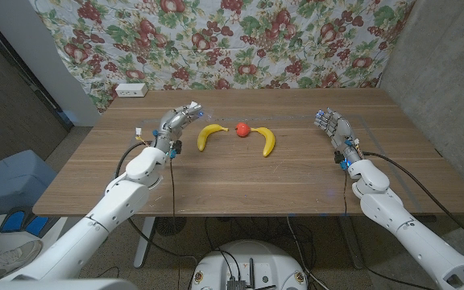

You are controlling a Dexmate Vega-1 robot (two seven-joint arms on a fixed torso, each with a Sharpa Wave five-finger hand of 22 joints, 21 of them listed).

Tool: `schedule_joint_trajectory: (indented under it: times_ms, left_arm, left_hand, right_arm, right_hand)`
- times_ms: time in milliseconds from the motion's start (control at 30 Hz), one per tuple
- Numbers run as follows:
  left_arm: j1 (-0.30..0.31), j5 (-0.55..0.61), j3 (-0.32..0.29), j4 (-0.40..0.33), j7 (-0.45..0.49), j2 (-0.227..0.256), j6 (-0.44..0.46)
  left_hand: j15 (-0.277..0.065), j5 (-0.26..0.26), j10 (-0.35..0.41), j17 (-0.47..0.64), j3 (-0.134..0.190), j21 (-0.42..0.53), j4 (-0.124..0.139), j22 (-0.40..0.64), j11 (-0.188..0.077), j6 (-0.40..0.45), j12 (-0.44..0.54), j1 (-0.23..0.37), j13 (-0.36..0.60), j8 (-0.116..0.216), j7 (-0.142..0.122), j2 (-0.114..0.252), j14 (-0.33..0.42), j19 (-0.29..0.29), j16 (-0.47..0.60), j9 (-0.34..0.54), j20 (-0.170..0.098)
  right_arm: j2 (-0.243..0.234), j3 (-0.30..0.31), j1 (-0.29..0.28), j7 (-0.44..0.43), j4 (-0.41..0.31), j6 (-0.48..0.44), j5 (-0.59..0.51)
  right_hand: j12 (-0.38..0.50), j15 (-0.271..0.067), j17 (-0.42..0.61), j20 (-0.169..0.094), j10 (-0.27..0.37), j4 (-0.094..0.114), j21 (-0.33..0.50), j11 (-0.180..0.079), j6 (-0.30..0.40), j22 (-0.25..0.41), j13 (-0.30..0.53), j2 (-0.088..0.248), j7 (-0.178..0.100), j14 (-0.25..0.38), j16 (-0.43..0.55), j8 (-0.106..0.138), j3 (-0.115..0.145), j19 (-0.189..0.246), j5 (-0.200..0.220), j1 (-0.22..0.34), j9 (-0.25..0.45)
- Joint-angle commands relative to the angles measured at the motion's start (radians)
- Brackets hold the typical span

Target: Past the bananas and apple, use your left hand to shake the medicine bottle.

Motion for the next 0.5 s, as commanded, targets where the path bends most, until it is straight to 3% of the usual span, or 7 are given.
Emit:
schedule_joint_trajectory:
  times_ms: [33,500]
  left_arm:
    - [0.023,0.033,-0.041,-0.004,0.064,-0.024,-0.056]
    - [-0.002,0.015,-0.019,0.019,0.019,-0.03,-0.033]
  left_hand:
    - [-0.159,0.008,0.21,0.002,0.004,0.006,0.002,0.003,-0.191,0.101,0.001,0.193,0.135,0.008,-0.046,0.198,0.008,-0.005,-0.002,0.027,-0.009]
    - [-0.158,0.008,0.209,0.002,0.003,0.008,0.003,0.003,-0.192,0.101,-0.001,0.193,0.137,0.006,-0.046,0.199,0.009,-0.006,-0.002,0.029,-0.009]
  right_arm:
    - [0.0,0.0,0.006,-0.004,0.002,-0.005,-0.001]
    - [0.002,-0.001,0.008,-0.008,0.006,-0.007,-0.003]
  right_hand:
    - [0.007,-0.003,0.002,0.0,0.002,-0.003,-0.007,-0.001,0.007,0.005,0.002,-0.003,-0.001,0.004,0.004,0.005,0.001,0.004,0.006,-0.005,0.005]
    - [0.009,-0.004,0.002,0.0,0.005,-0.003,-0.01,-0.001,0.008,0.005,0.001,-0.003,0.0,0.004,0.003,0.005,0.001,0.005,0.006,-0.004,0.005]
